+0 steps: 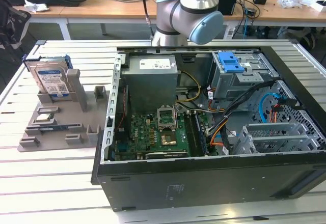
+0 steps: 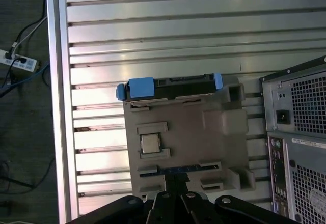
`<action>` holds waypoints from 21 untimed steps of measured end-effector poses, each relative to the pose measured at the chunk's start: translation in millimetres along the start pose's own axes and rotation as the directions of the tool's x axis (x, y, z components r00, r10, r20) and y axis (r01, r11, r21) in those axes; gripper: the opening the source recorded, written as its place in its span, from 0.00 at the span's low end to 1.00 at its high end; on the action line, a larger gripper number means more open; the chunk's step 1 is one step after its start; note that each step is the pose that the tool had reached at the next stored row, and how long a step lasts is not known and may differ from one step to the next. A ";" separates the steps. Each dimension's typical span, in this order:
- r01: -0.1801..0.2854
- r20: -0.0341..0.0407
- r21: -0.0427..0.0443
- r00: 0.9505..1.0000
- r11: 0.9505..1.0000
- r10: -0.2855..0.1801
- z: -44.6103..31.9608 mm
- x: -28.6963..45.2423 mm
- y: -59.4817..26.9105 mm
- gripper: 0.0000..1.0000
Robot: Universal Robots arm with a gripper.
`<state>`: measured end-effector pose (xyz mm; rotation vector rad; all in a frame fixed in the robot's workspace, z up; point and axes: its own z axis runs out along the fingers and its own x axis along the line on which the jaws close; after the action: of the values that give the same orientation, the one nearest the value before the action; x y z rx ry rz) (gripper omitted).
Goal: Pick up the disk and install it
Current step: 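Reach for the disk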
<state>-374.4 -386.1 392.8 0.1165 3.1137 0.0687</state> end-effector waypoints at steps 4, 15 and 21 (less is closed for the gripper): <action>0.000 0.000 0.000 1.000 1.000 0.000 -0.1 5.8 -0.1 0.11; 0.000 0.000 0.000 1.000 1.000 0.000 -0.4 21.2 -0.9 0.11; 0.000 0.000 0.000 1.000 1.000 0.000 -0.4 29.5 -1.1 0.11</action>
<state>-404.0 -385.0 392.5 0.1166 3.1137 0.0687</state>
